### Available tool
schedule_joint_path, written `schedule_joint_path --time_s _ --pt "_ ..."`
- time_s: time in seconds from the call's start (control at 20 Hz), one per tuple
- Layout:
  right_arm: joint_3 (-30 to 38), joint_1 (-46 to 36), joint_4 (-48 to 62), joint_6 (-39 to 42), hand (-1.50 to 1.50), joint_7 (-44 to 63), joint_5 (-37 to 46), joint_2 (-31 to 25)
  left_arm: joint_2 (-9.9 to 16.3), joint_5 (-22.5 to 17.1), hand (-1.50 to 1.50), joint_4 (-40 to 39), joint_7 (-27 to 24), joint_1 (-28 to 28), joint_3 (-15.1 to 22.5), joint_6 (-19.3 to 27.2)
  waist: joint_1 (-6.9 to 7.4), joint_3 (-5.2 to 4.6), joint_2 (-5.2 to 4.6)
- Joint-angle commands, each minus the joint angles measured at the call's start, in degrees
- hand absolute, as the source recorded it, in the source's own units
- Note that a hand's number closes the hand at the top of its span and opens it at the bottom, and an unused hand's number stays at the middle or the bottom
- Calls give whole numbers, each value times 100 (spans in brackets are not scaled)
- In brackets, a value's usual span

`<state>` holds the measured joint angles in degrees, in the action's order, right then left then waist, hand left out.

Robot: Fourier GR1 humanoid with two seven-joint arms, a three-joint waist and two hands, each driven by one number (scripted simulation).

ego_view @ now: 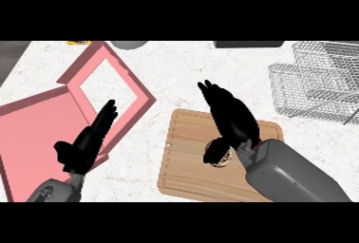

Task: Pick the cupcake from the cutting board and place it in the tiered basket

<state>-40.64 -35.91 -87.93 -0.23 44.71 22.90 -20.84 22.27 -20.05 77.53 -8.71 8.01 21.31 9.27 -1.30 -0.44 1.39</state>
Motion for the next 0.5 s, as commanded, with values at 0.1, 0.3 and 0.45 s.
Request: schedule_joint_path --time_s 0.1,0.3,0.45 --pt "-278 -724 -863 2019 -150 2192 -588 113 -158 42 0 -34 61 60 52 15 9 21 -55" --pt "-255 -743 -1382 2361 -150 3223 -912 264 -201 144 0 -143 -165 -52 30 -28 19 28 -76" --pt "-369 -701 -1479 2228 -150 3602 -902 427 -71 14 0 -84 7 59 -117 -227 59 31 -84"
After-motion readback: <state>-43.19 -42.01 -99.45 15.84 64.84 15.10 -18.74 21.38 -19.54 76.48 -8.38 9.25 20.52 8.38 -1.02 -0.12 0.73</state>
